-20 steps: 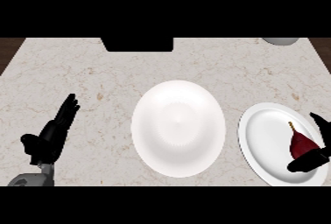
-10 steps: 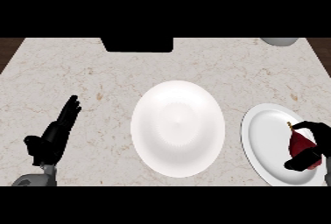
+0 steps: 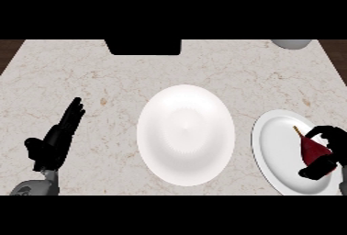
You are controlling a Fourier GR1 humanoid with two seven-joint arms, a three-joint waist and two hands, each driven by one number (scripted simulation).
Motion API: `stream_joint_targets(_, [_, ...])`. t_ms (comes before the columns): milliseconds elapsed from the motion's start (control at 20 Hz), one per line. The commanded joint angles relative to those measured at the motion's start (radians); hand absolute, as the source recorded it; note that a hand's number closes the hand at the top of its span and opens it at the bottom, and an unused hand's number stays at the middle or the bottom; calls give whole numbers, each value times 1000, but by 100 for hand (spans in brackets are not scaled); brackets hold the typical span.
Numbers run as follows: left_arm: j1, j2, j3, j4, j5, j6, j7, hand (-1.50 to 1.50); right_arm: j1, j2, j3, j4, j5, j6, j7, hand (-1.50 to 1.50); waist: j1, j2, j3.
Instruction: Pick the pear from the plate and place it in the plate
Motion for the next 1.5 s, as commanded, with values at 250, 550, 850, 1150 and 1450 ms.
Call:
stream_joint_targets(250, [55, -4, 28, -38, 6, 25, 17, 0, 408, 123, 132, -452, 233, -323, 35, 150, -74, -13, 13])
stream_joint_targets(550, [71, 20, 63, 9, 13, 3, -52, 0, 734, 161, 288, -815, 413, -463, 31, 150, -83, -9, 11])
stream_joint_targets(850, [88, 13, 31, -67, 9, -8, 4, 0, 967, 175, 453, -1091, 724, -529, 72, 150, -39, -5, 13])
stream_joint_targets(1150, [61, -9, 34, -34, 1, 12, -8, 0, 991, 207, 531, -1213, 927, -615, 58, 150, -43, -3, 11])
stream_joint_targets(1450, [50, -8, 16, -49, -11, -10, -1, 0, 947, 298, 742, -1244, 1109, -538, 78, 150, -12, 4, 12])
